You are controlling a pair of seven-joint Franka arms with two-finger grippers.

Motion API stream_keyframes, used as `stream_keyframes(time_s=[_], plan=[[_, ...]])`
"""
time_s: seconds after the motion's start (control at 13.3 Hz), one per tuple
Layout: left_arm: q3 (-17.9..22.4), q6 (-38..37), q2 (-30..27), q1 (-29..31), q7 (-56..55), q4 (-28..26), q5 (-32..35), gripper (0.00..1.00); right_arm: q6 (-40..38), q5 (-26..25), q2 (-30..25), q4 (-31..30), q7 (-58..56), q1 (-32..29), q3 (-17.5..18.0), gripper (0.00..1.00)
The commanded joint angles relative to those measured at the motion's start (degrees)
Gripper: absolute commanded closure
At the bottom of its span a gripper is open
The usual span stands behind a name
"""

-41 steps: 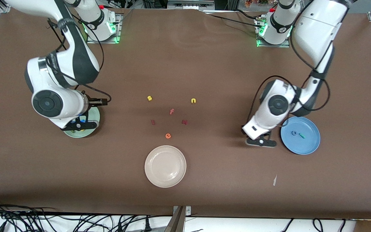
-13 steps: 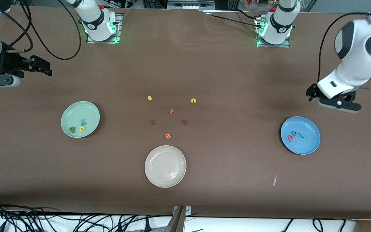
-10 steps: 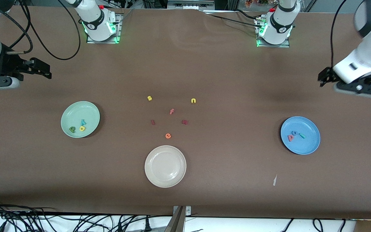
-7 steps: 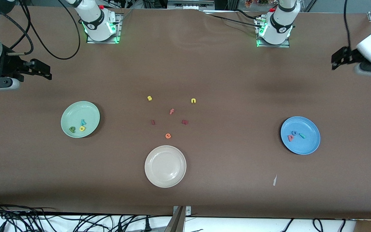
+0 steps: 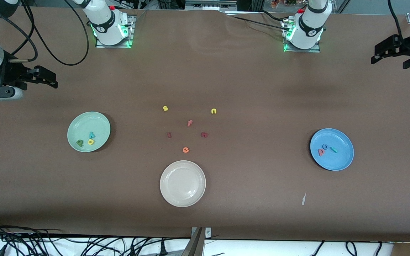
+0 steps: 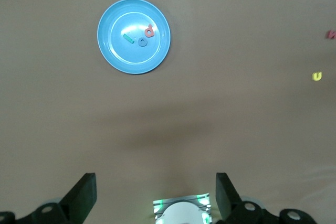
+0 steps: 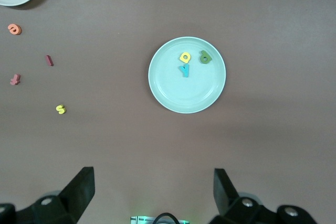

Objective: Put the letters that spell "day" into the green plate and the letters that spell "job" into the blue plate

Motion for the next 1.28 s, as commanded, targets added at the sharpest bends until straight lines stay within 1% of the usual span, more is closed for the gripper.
stream_keyframes(time_s=[0.0, 0.15, 0.23, 0.3, 1.21], plan=[[0.89, 0.06, 1.1, -0.53, -0.39, 1.75, -0.98, 0.0, 0.43, -0.43, -1.13, -1.08, -1.07, -0.59, 0.27, 0.0], [0.37, 0.67, 2.06, -1.23, -0.39, 2.36, -0.89, 0.0, 0.43, -0.43, -1.13, -1.08, -1.07, -0.59, 0.27, 0.0], [0.63, 0.67, 4.15, -0.71, -0.04, 5.24, -0.97, 0.0, 0.35, -0.43, -1.13, -1.08, -1.07, -0.59, 0.27, 0.0], [0.63, 0.41, 5.05, -0.71, -0.13, 6.57, -0.89, 0.0, 0.35, -0.43, -1.13, -1.08, -1.07, -0.59, 0.27, 0.0], [0.98, 0.76, 5.05, 0.44, -0.3, 7.2, -1.33, 0.0, -0.18, -0.43, -1.04, -1.08, -1.07, -0.85, 0.18, 0.0]])
